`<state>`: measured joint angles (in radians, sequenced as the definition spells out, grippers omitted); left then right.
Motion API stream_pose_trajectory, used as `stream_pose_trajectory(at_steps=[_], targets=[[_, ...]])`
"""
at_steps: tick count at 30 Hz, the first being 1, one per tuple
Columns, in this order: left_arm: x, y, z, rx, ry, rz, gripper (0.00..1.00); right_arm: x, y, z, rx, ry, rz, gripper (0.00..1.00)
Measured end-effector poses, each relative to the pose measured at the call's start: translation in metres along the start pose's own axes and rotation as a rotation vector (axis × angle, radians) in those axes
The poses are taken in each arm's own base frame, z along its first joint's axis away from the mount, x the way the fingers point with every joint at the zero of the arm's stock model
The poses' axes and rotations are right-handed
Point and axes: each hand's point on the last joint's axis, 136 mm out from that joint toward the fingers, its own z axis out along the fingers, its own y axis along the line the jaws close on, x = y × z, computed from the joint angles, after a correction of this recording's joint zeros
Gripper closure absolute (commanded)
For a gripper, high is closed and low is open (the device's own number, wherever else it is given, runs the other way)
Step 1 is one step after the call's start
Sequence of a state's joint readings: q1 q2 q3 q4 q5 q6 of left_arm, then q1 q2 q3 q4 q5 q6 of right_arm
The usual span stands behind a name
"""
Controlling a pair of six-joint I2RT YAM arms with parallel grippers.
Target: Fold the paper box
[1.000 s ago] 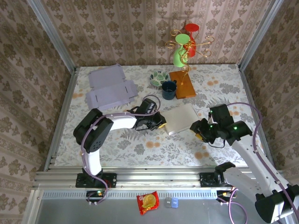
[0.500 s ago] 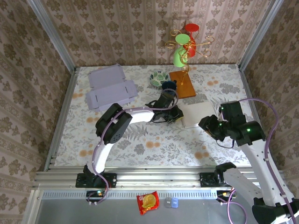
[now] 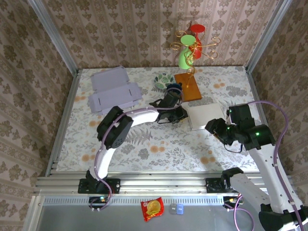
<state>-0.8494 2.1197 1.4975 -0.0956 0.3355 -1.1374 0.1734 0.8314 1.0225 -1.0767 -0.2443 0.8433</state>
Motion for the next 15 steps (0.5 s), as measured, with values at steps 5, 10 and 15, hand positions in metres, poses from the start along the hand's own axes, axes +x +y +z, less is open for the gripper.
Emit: stream_pose_trajectory(at_steps=[5,10,15], targets=[[-0.041,-0.020,-0.097,-0.041,-0.207,0.115,0.72,-0.013,0.004,-0.004,-0.014,-0.072,0.001,0.44],[-0.101,0.011,-0.191,-0.072,-0.385,0.103,0.71,-0.025,0.016,-0.003,-0.061,-0.123,-0.003,0.45],[-0.157,0.134,-0.238,-0.294,-0.413,-0.047,0.72,-0.029,0.025,0.015,-0.090,-0.101,0.002,0.46]])
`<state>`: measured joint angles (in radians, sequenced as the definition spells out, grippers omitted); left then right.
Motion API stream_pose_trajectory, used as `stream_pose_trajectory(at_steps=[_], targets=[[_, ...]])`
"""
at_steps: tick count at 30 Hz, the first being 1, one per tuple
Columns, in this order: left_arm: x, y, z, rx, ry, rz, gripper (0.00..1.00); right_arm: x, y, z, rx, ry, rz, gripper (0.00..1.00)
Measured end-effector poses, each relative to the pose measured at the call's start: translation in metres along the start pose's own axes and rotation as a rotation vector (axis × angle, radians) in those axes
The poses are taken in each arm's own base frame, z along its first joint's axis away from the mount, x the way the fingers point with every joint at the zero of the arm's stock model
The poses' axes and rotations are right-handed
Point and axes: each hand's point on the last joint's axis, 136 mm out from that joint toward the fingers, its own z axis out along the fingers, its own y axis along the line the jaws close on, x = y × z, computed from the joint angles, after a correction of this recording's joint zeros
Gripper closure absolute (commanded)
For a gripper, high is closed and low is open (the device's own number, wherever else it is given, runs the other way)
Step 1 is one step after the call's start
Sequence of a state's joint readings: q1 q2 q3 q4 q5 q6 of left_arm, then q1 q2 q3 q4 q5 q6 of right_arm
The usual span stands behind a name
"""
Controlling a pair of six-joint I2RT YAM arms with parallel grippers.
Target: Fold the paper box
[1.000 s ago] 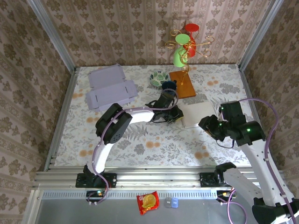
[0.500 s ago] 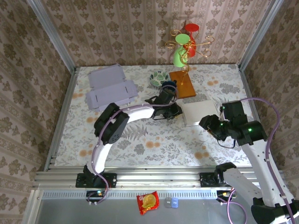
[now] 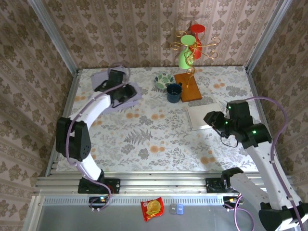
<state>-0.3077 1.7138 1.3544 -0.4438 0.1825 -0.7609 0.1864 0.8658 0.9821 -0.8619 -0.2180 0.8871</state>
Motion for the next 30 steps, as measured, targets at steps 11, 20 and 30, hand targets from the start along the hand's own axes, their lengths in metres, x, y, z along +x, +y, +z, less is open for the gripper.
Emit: stream_pose_trajectory(at_steps=[11,20,30], targets=[[-0.047,0.134,0.042,-0.269,0.116,-0.131,0.74,0.016,0.029,0.034,-0.046,0.085,-0.063,0.46],[-0.015,0.155,0.073,-0.323,0.224,-0.129,0.77,0.025,0.039,0.046,-0.077,0.115,-0.070,0.45],[0.040,0.141,0.060,-0.293,0.243,-0.118,0.82,0.029,0.030,0.065,-0.070,0.123,-0.005,0.46]])
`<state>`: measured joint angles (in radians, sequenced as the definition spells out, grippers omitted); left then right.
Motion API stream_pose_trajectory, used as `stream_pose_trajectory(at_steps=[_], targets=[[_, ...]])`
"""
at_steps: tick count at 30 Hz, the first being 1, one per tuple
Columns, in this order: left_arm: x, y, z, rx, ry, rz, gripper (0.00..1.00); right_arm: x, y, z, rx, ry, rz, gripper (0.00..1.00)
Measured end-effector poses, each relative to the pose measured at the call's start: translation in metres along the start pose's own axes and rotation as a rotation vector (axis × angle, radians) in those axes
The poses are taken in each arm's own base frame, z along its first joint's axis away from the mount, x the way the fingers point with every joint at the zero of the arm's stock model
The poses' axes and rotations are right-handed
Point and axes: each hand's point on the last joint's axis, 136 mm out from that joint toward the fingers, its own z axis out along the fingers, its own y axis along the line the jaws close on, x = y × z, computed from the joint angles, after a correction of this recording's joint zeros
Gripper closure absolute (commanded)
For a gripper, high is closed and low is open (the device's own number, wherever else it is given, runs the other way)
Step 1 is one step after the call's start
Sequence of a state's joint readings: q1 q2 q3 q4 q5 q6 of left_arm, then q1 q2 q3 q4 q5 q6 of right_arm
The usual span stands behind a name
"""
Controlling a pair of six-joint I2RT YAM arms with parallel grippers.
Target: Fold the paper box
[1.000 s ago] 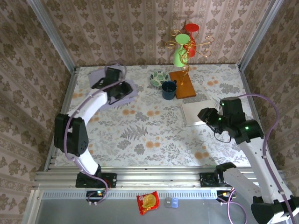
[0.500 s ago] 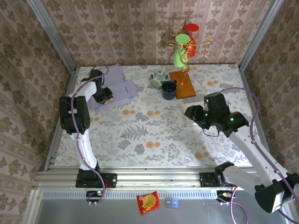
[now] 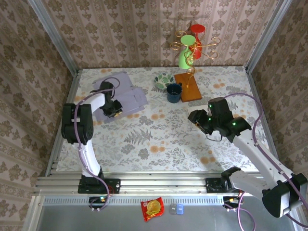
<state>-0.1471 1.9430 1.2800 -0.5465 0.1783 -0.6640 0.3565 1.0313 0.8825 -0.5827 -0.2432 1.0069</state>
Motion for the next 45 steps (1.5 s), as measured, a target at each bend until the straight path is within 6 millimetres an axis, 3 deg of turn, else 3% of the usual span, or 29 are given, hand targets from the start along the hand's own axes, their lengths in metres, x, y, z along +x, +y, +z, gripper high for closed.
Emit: stream_pose_trajectory(at_steps=[7,17,23,29,32,39,42,45], targets=[[0.066,-0.018,-0.001,0.041,0.043,0.005,0.84,0.002,-0.011,0.018,-0.023,-0.011,0.080,0.46],[0.193,-0.070,-0.001,0.173,0.166,0.003,0.85,0.012,-0.033,0.045,-0.061,-0.006,0.213,0.46],[0.226,-0.079,-0.010,0.199,0.224,-0.030,0.84,0.010,-0.036,0.064,-0.080,-0.010,0.249,0.46],[0.220,-0.085,-0.037,0.236,0.200,-0.061,0.82,0.013,-0.044,0.086,-0.069,0.008,0.275,0.46],[0.200,-0.093,-0.051,0.254,0.165,-0.060,0.81,0.016,-0.042,0.094,-0.072,0.021,0.274,0.46],[0.100,-0.084,-0.072,0.250,0.005,-0.087,0.80,0.025,-0.041,0.122,-0.072,0.052,0.280,0.46],[0.060,-0.071,-0.069,0.210,-0.041,-0.081,0.80,0.030,-0.048,0.136,-0.051,0.069,0.295,0.47],[0.035,-0.062,-0.057,0.172,-0.048,-0.052,0.80,0.036,-0.054,0.148,-0.030,0.085,0.307,0.47]])
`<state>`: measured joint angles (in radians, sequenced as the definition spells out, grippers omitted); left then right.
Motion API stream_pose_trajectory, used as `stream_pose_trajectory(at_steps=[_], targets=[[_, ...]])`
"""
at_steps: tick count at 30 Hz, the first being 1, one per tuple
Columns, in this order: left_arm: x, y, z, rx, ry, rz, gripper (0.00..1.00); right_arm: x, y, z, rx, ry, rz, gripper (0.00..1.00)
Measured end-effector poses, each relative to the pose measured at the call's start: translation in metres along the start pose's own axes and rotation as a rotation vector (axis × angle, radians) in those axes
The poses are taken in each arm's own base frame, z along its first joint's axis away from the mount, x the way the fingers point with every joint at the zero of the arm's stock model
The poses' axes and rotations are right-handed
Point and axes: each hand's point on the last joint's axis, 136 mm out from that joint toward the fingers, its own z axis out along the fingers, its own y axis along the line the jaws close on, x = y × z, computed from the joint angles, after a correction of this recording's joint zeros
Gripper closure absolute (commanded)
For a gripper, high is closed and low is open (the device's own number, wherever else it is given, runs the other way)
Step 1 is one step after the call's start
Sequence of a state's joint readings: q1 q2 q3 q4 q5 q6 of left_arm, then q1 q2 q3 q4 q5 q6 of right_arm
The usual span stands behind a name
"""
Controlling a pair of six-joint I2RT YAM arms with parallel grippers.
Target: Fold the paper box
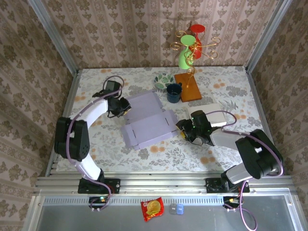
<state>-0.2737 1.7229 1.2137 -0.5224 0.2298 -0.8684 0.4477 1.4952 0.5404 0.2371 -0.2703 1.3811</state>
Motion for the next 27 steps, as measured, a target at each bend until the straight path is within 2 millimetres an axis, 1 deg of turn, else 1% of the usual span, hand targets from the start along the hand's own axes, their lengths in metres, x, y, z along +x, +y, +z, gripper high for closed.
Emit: stream_pose_trajectory(at_steps=[3,6,9,11,20,27], targets=[[-0.008,0.008,0.019,-0.037,0.023,0.037,0.80,0.002,-0.003,0.006,0.011,0.008,0.007,0.48],[-0.002,0.020,0.038,-0.077,0.065,0.063,0.80,0.002,0.000,0.009,-0.002,0.007,0.005,0.48],[0.002,0.031,0.051,-0.113,0.093,0.080,0.80,0.000,0.003,0.012,-0.018,0.004,0.001,0.49],[0.003,0.034,0.054,-0.122,0.097,0.093,0.80,0.000,0.004,0.015,-0.020,0.004,0.001,0.50],[0.004,0.037,0.056,-0.128,0.097,0.135,0.80,-0.004,0.013,0.020,-0.065,-0.006,-0.011,0.52],[0.004,0.037,0.057,-0.127,0.097,0.146,0.80,-0.007,0.017,0.024,-0.090,-0.012,-0.010,0.58]])
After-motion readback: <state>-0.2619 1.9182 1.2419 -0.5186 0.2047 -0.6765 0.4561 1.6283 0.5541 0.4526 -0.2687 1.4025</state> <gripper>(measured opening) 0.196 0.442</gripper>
